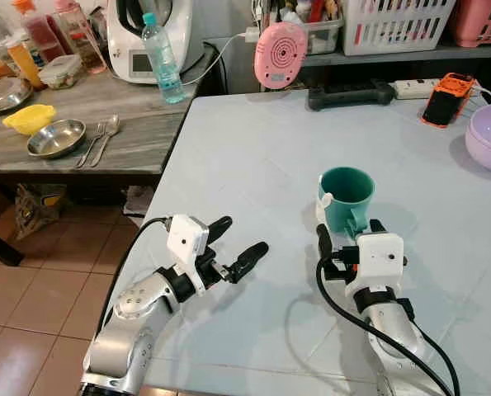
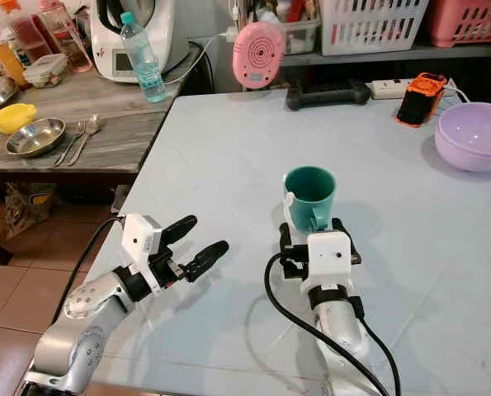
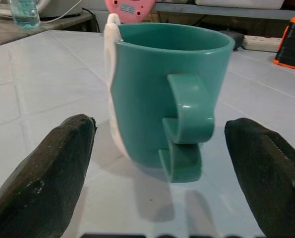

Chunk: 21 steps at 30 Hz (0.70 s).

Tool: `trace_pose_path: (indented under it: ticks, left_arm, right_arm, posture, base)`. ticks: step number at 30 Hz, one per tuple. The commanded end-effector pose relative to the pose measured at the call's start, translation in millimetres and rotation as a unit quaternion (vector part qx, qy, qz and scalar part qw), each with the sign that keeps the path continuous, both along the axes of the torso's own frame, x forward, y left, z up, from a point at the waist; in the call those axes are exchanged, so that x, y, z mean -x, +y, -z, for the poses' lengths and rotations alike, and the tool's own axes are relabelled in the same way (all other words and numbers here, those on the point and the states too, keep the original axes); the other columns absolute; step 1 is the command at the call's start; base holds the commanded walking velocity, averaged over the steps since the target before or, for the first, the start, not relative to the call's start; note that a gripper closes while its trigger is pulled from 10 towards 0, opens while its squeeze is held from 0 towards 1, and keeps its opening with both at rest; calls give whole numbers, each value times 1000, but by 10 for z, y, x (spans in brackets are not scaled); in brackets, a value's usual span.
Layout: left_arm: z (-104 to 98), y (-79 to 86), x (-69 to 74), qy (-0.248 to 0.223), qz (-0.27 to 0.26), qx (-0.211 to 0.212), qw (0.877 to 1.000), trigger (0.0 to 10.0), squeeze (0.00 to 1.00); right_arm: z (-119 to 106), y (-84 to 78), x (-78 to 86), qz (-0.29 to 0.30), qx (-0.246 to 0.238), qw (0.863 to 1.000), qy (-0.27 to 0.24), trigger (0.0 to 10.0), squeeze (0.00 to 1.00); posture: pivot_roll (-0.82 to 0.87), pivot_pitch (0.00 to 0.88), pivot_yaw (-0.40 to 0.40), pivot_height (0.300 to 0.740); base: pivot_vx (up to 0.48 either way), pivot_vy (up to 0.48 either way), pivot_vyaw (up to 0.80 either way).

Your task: Setting the table

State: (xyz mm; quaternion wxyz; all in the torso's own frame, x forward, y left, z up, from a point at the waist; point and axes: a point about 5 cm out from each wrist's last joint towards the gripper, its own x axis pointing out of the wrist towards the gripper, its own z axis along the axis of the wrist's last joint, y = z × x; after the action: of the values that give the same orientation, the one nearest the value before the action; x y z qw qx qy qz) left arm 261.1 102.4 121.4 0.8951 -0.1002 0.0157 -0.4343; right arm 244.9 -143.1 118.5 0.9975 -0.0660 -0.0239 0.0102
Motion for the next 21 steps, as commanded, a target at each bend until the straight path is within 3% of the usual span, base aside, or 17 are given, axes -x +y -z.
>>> trace_pose_path:
  ticks: [1, 11, 18, 19, 20, 21]
  left_arm:
    - [5, 23, 41, 7, 17, -3, 1000, 10000, 0]
    - [78, 20, 130, 46, 98, -15, 994, 10000, 0]
    - [100, 59, 142, 49, 107, -19, 993, 10000, 0]
    - [105, 66, 137, 49, 106, -18, 993, 10000, 0]
    - [105, 66, 137, 49, 106, -18, 993, 10000, 0]
    - [113, 74, 132, 48, 106, -18, 993, 10000, 0]
  right_arm:
    - [-44, 16, -19, -5, 3, 1000, -9, 10000, 0]
    - [-92, -8, -97, -2, 6, 1000, -16, 10000, 0]
    - [-80, -20, -100, 2, 5, 1000, -12, 10000, 0]
    - [-67, -21, -98, 2, 3, 1000, -9, 6863, 0]
    - [-67, -21, -98, 2, 3, 1000, -9, 6863, 0]
    - [-61, -17, -97, 2, 1, 1000, -8, 3765, 0]
  posture:
    - [-95, 69, 135, 740]
    - [-100, 67, 131, 740]
    - [-102, 65, 130, 740]
    - [-102, 65, 129, 740]
    - [-102, 65, 129, 740]
    - [-102, 65, 129, 740]
  base:
    - [0, 0, 0]
    - [0, 0, 0]
    - [0, 0, 0]
    - [0, 0, 0]
    - [0, 0, 0]
    - [0, 0, 0]
